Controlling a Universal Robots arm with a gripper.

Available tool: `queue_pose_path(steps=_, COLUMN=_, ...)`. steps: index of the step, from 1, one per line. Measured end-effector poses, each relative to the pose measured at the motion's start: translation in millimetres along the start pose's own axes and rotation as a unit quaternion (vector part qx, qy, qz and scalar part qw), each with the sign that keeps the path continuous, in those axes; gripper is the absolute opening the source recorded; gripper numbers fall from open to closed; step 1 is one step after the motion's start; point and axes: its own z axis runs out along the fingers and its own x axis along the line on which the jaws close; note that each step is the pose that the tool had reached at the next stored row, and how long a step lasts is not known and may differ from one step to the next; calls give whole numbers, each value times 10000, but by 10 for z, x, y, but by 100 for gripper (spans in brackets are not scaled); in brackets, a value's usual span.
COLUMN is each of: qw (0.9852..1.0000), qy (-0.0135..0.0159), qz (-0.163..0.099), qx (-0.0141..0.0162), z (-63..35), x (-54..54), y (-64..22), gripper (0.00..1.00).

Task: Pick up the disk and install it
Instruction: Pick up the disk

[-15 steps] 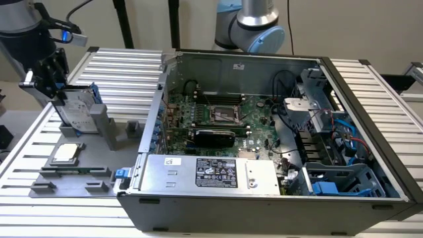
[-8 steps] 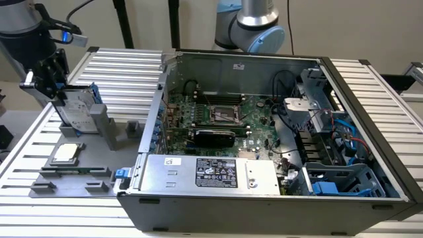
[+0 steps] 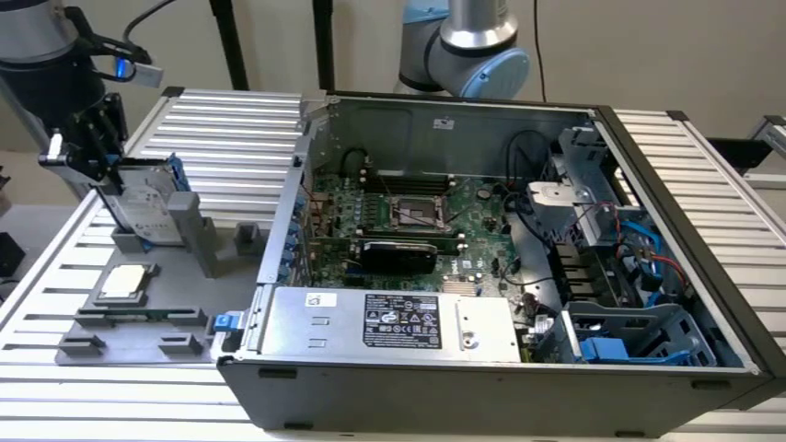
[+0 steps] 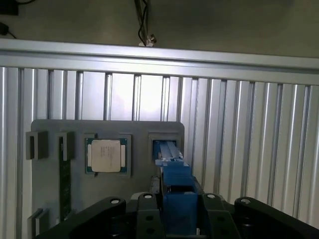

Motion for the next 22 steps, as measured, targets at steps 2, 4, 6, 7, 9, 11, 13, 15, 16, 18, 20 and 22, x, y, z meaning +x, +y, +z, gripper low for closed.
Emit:
queue_pose_path(steps=2, qw=10000, qy=0, qz=0, qx=0, z=0, x=5, y=1, gripper=0)
queue_pose_path(steps=4, qw=10000, qy=0, qz=0, qx=0, z=0, x=14, y=1, gripper=0)
queue_pose_path(steps=6, qw=10000, qy=0, qz=0, qx=0, z=-1, x=24, y=1, gripper=0)
queue_pose_path(steps=7, qw=10000, qy=1, qz=0, qx=-1, z=-1, x=30, y=1, gripper=0)
queue_pose_path(steps=9, qw=10000, qy=1, qz=5, qx=-1, z=-1, x=42, y=2, gripper=0)
queue_pose_path(steps=11, qw=10000, qy=0, qz=19, qx=0, z=-1, x=50, y=2, gripper=0)
queue_pose_path(steps=13, qw=10000, qy=0, qz=43, qx=1, z=0, x=54, y=2, gripper=0)
queue_pose_path(steps=15, qw=10000, qy=0, qz=70, qx=1, z=1, x=59, y=2, gripper=0)
queue_pose_path(steps=16, qw=10000, qy=0, qz=83, qx=1, z=1, x=60, y=2, gripper=0)
queue_pose_path(steps=18, qw=10000, qy=0, qz=91, qx=1, z=0, x=60, y=2, gripper=0)
queue_pose_path(steps=20, qw=10000, qy=-1, qz=91, qx=2, z=1, x=61, y=2, gripper=0)
queue_pose_path(steps=22, qw=10000, qy=0, qz=91, qx=1, z=1, x=61, y=2, gripper=0)
